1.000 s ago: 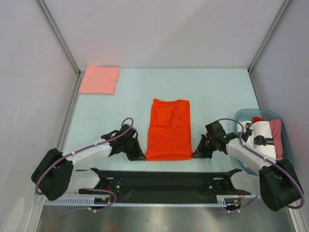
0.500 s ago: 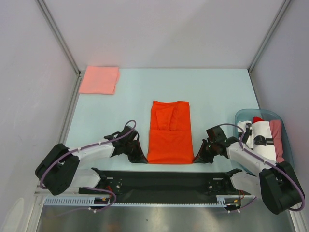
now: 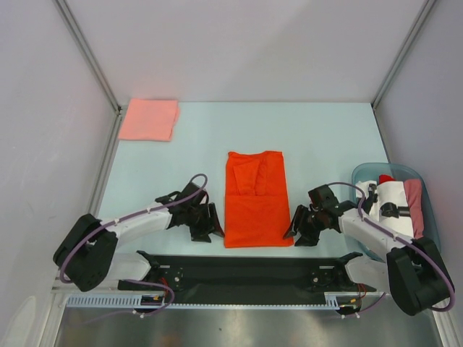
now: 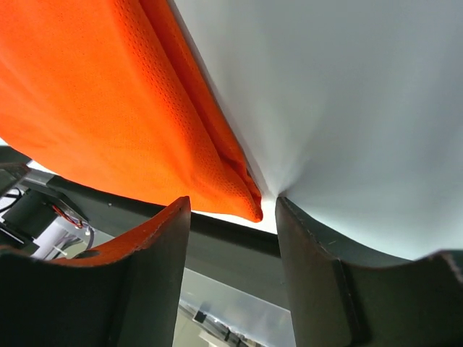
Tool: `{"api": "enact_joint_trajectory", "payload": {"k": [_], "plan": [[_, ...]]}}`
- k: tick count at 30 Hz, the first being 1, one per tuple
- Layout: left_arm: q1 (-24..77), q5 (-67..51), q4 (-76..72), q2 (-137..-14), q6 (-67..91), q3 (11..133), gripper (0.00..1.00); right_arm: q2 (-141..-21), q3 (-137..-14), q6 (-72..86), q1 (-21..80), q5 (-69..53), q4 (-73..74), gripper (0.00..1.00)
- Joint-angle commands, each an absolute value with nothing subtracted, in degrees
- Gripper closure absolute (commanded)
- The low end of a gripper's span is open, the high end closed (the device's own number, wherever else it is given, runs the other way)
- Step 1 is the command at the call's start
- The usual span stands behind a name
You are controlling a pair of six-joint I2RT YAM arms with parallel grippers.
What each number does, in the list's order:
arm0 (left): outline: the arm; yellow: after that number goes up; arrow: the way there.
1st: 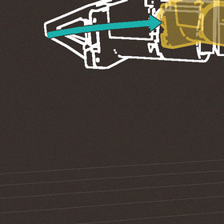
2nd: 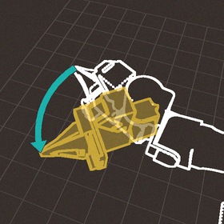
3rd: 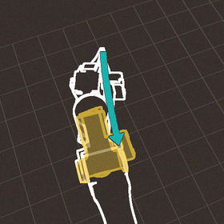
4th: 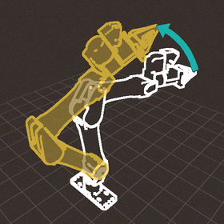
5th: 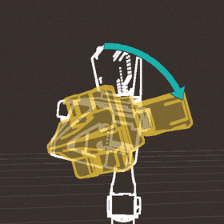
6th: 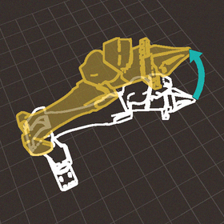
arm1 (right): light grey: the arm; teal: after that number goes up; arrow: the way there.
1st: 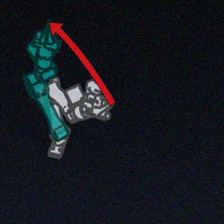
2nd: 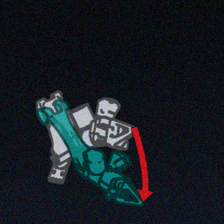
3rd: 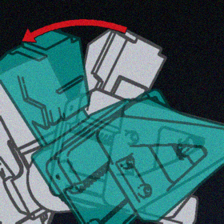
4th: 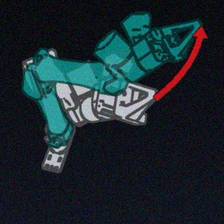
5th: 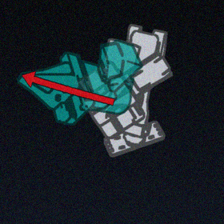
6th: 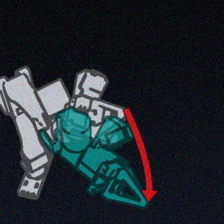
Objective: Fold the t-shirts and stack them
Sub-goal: Fold the tshirt
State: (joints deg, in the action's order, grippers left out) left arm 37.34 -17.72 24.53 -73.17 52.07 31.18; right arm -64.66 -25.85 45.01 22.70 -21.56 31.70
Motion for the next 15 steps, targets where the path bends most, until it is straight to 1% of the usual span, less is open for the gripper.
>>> {"api": "enact_joint_trajectory", "payload": {"k": [1, 6, 7, 12, 14, 15], "plan": [[36.8, -18.3, 22.9, -76.3, 45.6, 35.4, 0.38, -67.2, -27.2, 41.3, 22.1, -17.0, 33.8, 0.43], [36.8, -19.5, 20.7, -80.1, 44.1, 37.2, 0.34, -70.5, -29.2, 40.4, 22.1, -16.1, 33.8, 0.44], [37.0, -19.6, 20.8, -82.2, 43.9, 38.0, 0.29, -70.9, -29.4, 40.4, 22.1, -15.6, 33.9, 0.44], [37.2, -17.8, 22.2, -84.4, 44.4, 37.8, 0.34, -73.4, -33.0, 38.8, 22.6, -11.4, 36.3, 0.45], [37.3, -17.5, 23.1, -85.1, 44.2, 38.0, 0.37, -73.8, -33.6, 38.1, 22.8, -10.5, 36.5, 0.47], [37.4, -17.8, 23.1, -85.3, 44.1, 37.9, 0.38, -74.1, -33.6, 38.2, 23.1, -10.2, 36.5, 0.48]]}}
